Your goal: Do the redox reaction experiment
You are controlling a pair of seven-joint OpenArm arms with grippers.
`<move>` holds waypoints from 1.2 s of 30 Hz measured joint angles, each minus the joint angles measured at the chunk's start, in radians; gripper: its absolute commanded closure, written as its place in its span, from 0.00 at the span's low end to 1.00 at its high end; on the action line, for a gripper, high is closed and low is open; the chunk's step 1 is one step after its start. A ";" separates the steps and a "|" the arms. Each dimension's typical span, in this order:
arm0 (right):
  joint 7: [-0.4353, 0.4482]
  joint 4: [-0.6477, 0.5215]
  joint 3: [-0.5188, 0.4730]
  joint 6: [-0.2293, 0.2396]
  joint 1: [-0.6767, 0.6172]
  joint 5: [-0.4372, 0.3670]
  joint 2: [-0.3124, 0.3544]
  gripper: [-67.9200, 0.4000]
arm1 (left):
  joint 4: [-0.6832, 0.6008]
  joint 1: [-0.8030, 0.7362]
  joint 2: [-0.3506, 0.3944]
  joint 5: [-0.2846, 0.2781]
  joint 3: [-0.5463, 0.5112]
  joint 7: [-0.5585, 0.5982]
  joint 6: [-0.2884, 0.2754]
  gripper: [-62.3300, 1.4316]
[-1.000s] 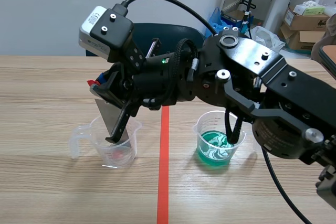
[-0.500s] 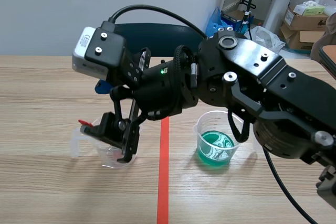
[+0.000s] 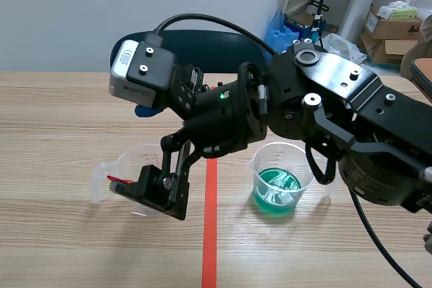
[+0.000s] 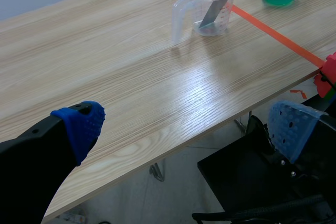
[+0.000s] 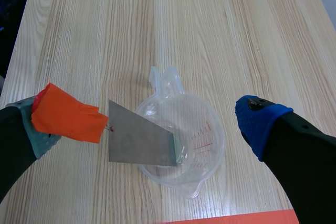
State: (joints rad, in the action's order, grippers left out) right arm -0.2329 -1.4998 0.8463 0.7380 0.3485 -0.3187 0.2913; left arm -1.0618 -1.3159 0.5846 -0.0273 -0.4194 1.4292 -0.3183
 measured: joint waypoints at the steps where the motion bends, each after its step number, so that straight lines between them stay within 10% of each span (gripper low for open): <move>1: 0.000 0.000 0.000 0.000 0.000 -0.003 0.000 0.00 | 0.000 0.000 0.000 0.000 0.000 0.000 0.000 0.00; 36: 0.011 0.000 0.000 0.000 0.000 -0.014 0.000 0.00 | 0.000 0.000 0.000 0.000 0.000 0.000 0.000 0.00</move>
State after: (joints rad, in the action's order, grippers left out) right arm -0.2214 -1.4998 0.8463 0.7380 0.3485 -0.3325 0.2913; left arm -1.0618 -1.3159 0.5846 -0.0273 -0.4194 1.4292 -0.3183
